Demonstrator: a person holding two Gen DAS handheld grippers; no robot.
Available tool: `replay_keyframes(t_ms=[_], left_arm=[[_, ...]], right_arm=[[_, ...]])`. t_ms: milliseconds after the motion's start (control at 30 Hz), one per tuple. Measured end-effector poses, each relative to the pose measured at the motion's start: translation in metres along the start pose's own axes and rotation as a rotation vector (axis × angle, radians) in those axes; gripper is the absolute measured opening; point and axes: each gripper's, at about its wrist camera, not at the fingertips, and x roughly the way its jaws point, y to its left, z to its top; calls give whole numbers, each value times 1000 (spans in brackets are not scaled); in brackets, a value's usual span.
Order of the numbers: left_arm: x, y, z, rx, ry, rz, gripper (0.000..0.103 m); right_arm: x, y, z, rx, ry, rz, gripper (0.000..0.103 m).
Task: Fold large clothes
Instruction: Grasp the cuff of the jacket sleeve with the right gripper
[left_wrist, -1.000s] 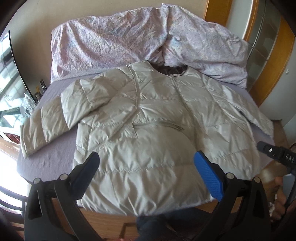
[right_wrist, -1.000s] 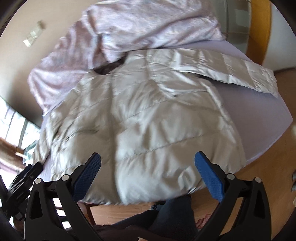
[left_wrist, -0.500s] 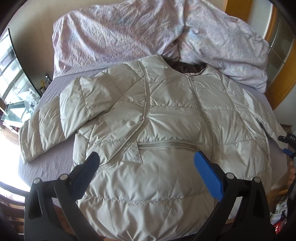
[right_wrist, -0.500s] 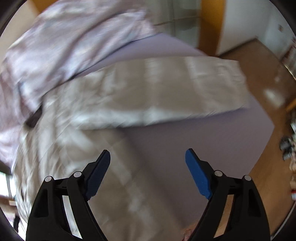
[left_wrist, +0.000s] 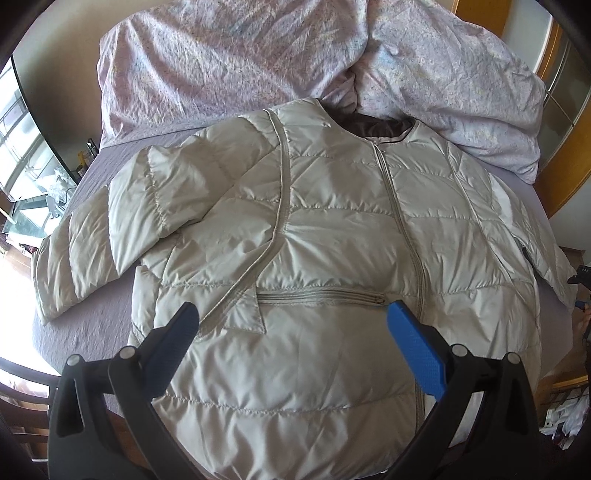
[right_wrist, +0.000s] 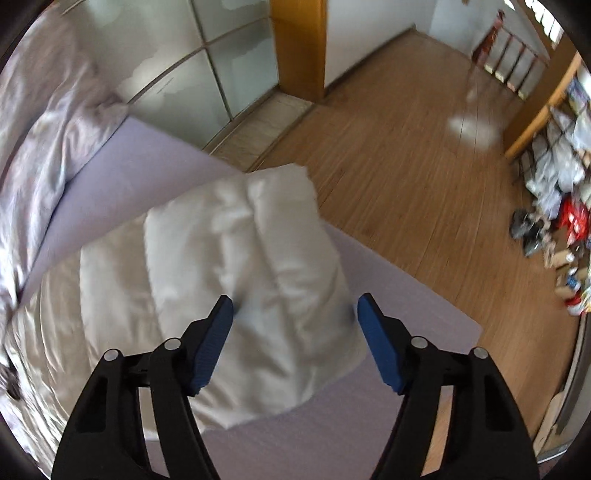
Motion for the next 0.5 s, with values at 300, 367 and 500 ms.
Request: replay_keyframes(t_ms=[300, 367, 500], left_arm=[[1, 4, 0, -10, 5, 5, 101], [1, 8, 0, -13, 4, 4, 101], [0, 15, 1, -16, -1, 4, 101]], right_arm=[[7, -19, -4, 31, 35, 124, 41], [2, -18, -7, 39, 31, 147, 26], [-15, -5, -10, 6, -17, 146, 14]])
